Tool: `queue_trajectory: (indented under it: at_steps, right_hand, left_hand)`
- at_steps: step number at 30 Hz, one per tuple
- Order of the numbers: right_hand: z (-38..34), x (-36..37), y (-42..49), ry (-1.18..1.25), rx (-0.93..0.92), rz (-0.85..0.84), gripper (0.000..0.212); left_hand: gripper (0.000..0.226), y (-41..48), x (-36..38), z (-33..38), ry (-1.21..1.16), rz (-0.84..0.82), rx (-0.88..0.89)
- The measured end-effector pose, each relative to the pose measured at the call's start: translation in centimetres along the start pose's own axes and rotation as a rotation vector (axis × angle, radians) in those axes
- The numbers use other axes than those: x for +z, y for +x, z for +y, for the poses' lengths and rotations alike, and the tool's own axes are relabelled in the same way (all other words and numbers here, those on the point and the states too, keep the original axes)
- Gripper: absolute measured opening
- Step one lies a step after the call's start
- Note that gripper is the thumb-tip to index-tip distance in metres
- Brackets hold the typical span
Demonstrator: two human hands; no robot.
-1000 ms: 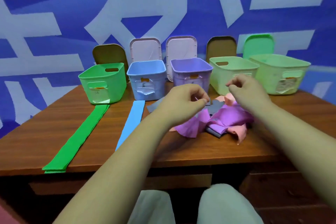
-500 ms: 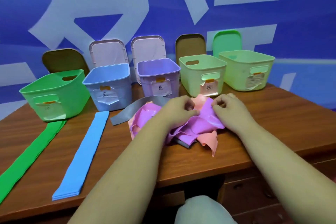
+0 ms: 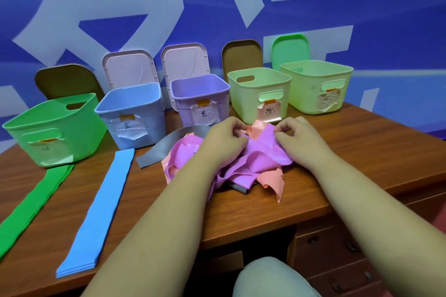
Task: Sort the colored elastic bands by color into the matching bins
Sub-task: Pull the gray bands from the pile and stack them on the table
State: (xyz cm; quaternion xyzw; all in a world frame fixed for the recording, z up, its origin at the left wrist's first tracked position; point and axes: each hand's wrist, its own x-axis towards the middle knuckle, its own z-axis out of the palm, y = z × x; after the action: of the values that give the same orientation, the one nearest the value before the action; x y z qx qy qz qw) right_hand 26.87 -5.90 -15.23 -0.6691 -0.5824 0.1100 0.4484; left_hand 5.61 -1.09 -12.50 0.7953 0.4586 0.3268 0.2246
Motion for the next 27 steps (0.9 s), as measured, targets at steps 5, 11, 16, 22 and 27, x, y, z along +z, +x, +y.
queue_trajectory:
  at_steps: [5,11,16,22,27]
  right_hand:
    - [-0.2,0.1,-0.2,0.024,-0.048,-0.045,0.023]
    - [-0.3,0.0,-0.4,-0.03,-0.133,-0.06,0.02]
    - [-0.2,0.2,-0.3,-0.017,-0.123,-0.091,0.015]
    - [-0.1,0.2,-0.2,-0.012,-0.111,-0.081,0.011]
    - [-0.3,0.1,-0.4,-0.011,-0.103,-0.079,0.011]
  left_hand:
    - [0.029,0.5,-0.8,-0.2,0.036,0.123,-0.08]
    - [0.037,1.4,-2.8,-2.0,0.445,0.232,-0.203]
    - [0.042,1.6,-2.3,-3.0,0.543,0.188,-0.24]
    - [0.037,1.7,-2.3,-3.6,0.68,0.151,-0.279]
    - [0.031,1.7,-2.4,-3.6,0.707,0.21,-0.235]
